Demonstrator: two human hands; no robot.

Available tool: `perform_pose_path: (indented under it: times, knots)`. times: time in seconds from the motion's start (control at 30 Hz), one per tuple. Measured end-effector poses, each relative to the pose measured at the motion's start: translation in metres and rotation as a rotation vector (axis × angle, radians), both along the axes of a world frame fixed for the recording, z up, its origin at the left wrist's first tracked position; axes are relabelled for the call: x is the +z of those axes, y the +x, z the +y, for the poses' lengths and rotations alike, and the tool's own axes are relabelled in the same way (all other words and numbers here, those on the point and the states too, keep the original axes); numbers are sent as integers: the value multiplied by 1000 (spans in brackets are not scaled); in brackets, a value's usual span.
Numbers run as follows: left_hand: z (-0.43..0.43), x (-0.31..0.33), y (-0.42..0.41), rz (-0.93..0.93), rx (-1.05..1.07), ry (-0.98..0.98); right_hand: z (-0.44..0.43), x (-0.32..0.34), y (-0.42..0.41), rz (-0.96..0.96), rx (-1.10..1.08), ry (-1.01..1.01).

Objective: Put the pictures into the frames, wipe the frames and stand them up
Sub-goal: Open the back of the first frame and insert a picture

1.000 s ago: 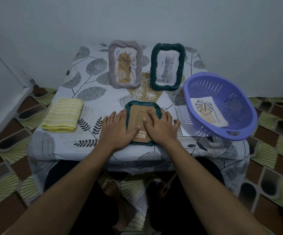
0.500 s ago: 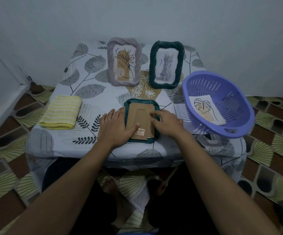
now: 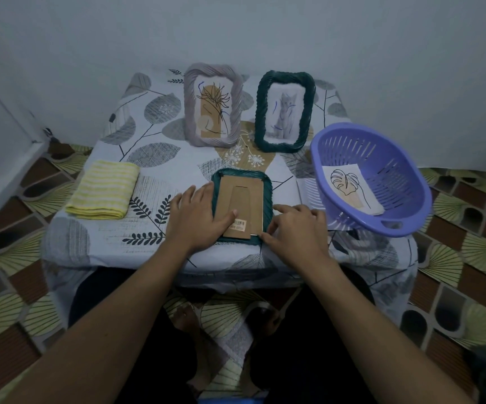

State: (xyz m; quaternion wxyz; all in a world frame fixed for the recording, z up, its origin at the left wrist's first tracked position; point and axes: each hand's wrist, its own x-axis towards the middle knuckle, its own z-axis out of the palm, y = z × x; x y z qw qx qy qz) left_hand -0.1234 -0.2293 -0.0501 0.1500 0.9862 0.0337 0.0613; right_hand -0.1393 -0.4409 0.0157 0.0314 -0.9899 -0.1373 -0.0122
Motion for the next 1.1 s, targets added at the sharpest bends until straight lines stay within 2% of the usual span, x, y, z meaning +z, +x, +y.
perform_pose_path:
  times: [0.23, 0.43, 0.63, 0.77, 1.1]
  knots:
    - [0, -1, 1, -3, -2, 2, 5, -9, -2, -62, -65, -56]
    - [0, -1, 1, -6, -1, -1, 4, -7, -5, 73, -175, 164]
    - [0, 0, 0, -5, -1, 10, 6, -8, -8, 136, -232, 267]
    - [0, 1, 1, -7, 0, 12, 8, -12, -8, 137, -213, 283]
    - [0, 1, 0, -15, -1, 2, 5, -10, -3, 126, -69, 173]
